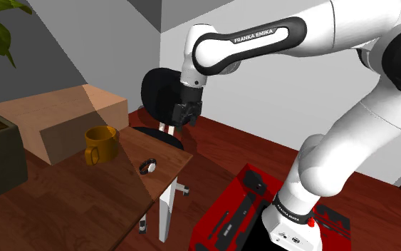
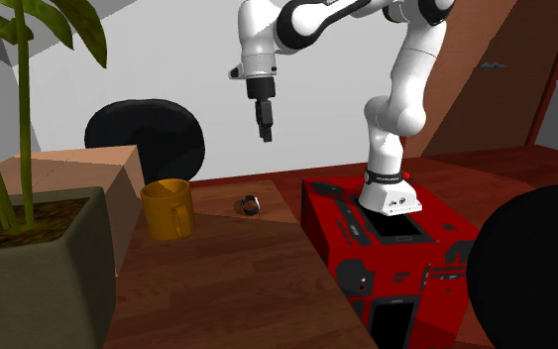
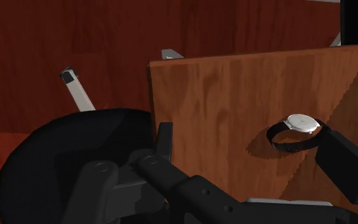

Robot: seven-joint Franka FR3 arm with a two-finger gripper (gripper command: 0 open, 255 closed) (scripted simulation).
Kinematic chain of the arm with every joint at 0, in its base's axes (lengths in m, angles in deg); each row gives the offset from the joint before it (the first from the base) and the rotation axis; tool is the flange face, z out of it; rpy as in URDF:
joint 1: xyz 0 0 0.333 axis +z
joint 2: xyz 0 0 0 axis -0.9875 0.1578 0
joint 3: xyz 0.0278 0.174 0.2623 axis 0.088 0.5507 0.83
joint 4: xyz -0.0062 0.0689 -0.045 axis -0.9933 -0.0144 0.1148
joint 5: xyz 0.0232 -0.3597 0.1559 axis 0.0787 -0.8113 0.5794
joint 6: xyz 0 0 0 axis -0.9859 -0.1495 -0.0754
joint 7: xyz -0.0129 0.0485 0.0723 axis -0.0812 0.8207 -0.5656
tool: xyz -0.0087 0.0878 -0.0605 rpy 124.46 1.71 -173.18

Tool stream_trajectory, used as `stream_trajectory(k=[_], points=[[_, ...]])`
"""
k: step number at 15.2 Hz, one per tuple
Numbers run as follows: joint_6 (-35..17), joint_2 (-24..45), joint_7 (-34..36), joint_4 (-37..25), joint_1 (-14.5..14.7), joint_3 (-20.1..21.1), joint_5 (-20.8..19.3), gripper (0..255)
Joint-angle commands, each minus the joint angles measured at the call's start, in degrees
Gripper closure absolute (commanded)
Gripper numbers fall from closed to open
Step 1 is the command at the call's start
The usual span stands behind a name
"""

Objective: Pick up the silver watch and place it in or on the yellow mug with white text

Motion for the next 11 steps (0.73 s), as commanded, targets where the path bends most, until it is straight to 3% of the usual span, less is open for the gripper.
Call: stream_trajectory(k=[1,9,11], points=[[-1.72,4.58,0.2,-2.28,0.6,0.71,0.8,0],[-6.49,21.86,1.24,-12.6,3.1,3.41,2.88,0],[-7.29,22.48,1.24,-12.4,3.26,3.52,2.95,0]])
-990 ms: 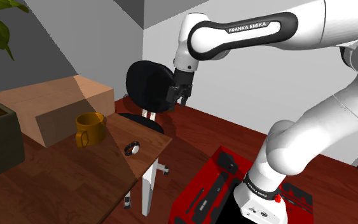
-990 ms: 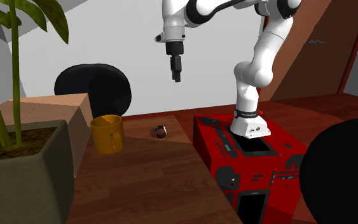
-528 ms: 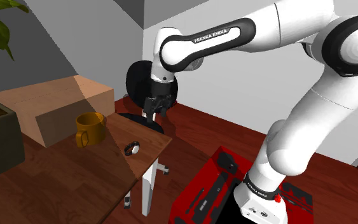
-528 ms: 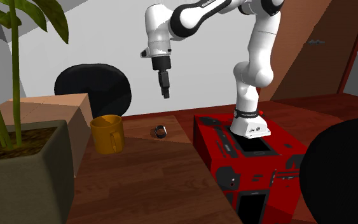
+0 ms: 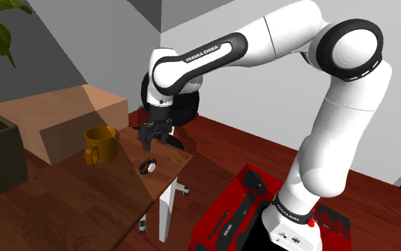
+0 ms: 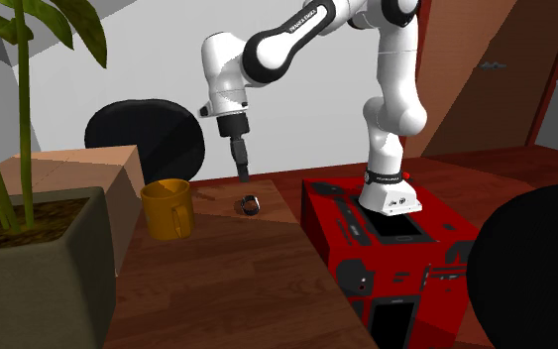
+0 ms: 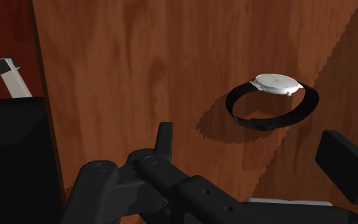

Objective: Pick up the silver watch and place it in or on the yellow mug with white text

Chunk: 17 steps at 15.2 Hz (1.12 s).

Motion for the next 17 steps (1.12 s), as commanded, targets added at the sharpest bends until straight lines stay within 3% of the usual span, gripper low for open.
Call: stream_trajectory(k=[1,6,14,15,17], points=[[-1.43,1.26,0.12,0.17,0.31,0.27,0.13,0],[-5.56,3.22,0.03,2.24,0.86,0.68,0.4,0],[-5.56,3.22,0.03,2.24,0.86,0.67,0.4,0],[-5.56,3.22,0.03,2.24,0.86,0.67,0.4,255],[-5.56,3.22,0.03,2.24,0.86,0.67,0.4,255]])
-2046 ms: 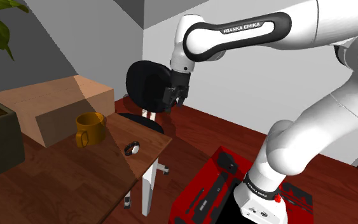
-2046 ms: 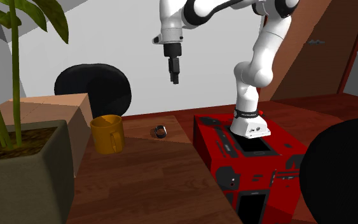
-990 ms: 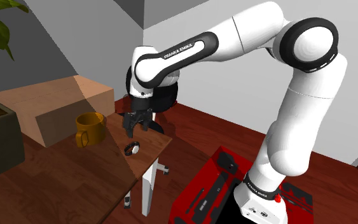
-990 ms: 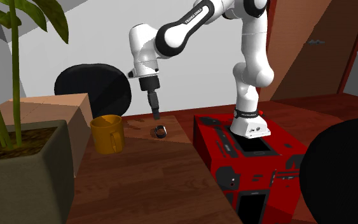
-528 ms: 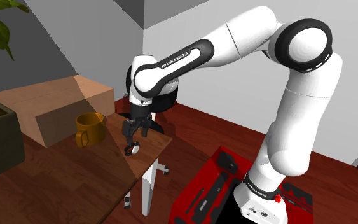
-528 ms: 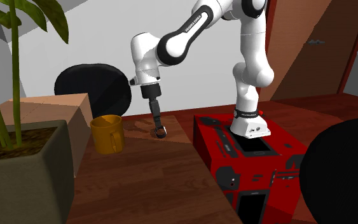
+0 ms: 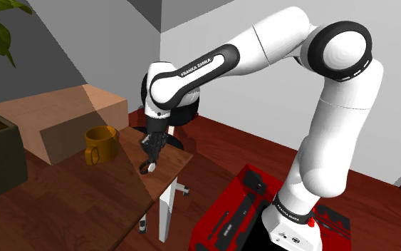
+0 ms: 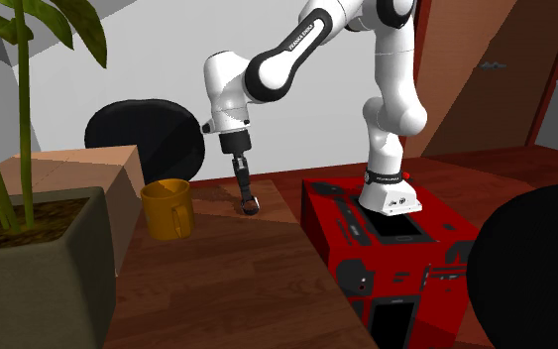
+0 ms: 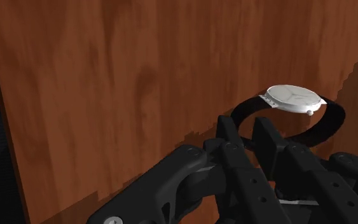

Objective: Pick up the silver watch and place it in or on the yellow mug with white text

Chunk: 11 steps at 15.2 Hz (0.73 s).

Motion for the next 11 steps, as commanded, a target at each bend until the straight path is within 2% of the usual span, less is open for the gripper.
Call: stream_trajectory(k=[1,7,11], points=[[0.0,0.0,0.0,0.0,0.0,0.0,0.0,255],[0.0,0.0,0.0,0.0,0.0,0.0,0.0,255],[2.83,-1.73,0.51,-1.15,-0.12,-0.05,-0.09,255]])
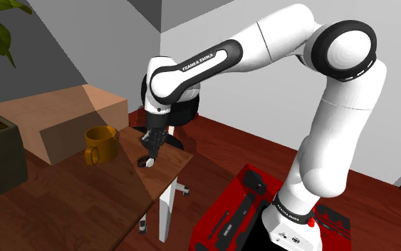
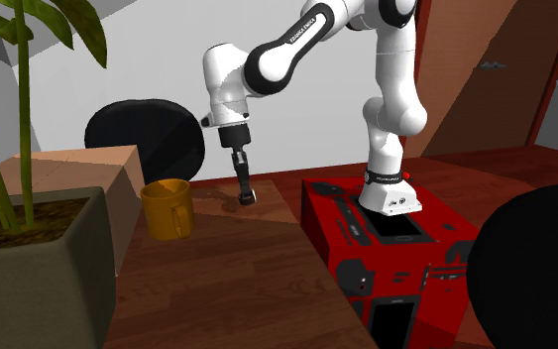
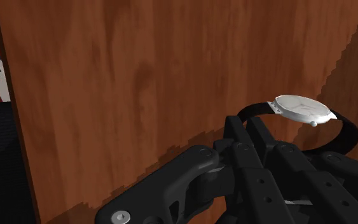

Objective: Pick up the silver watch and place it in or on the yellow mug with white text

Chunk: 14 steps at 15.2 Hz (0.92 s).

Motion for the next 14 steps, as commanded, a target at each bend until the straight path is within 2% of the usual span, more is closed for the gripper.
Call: stream_trajectory(k=[1,14], points=[[1.38,-0.91,0.22,-0.47,-0.07,-0.03,-0.02,255],[10.73,-5.18,1.92,-5.72,-0.41,-0.27,-0.35,255]])
